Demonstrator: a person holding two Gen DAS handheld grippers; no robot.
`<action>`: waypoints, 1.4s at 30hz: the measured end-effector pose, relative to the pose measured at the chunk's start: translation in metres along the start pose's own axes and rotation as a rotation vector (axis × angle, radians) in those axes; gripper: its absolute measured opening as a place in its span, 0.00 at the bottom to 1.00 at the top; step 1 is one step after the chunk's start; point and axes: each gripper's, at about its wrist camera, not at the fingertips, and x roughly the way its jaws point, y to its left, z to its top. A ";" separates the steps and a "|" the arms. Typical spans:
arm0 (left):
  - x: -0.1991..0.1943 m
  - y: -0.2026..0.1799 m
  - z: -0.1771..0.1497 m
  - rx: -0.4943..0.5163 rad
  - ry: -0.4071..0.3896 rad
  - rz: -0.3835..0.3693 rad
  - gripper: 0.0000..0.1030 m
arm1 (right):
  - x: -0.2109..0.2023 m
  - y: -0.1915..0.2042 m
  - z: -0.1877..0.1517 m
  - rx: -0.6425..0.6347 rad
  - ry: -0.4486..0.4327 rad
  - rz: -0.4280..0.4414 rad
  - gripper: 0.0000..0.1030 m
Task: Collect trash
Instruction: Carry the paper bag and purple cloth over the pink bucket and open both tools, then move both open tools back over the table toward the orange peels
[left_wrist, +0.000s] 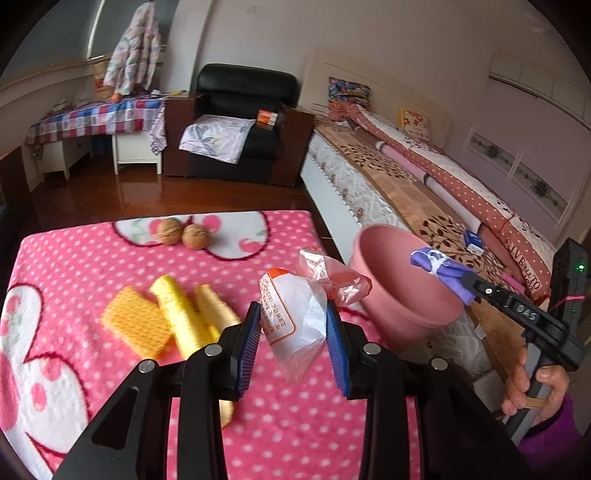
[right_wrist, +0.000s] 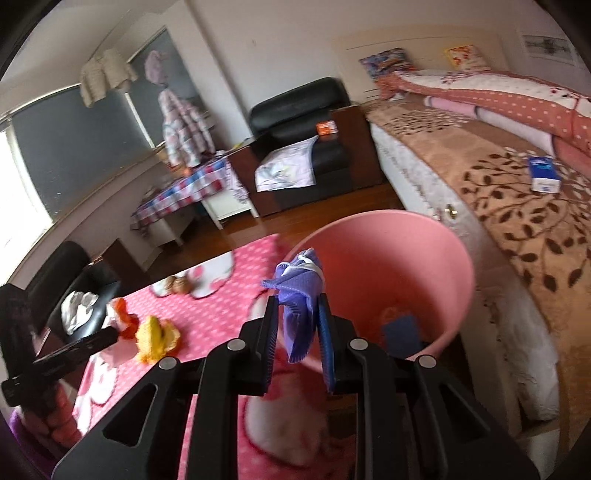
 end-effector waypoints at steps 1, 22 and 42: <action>0.002 -0.004 0.002 0.007 0.001 -0.006 0.33 | 0.001 -0.004 0.000 0.002 -0.003 -0.013 0.20; 0.094 -0.122 0.029 0.176 0.068 -0.129 0.33 | 0.035 -0.051 -0.001 0.091 0.025 -0.147 0.21; 0.163 -0.132 0.029 0.134 0.159 -0.098 0.42 | 0.052 -0.060 0.001 0.112 0.045 -0.150 0.37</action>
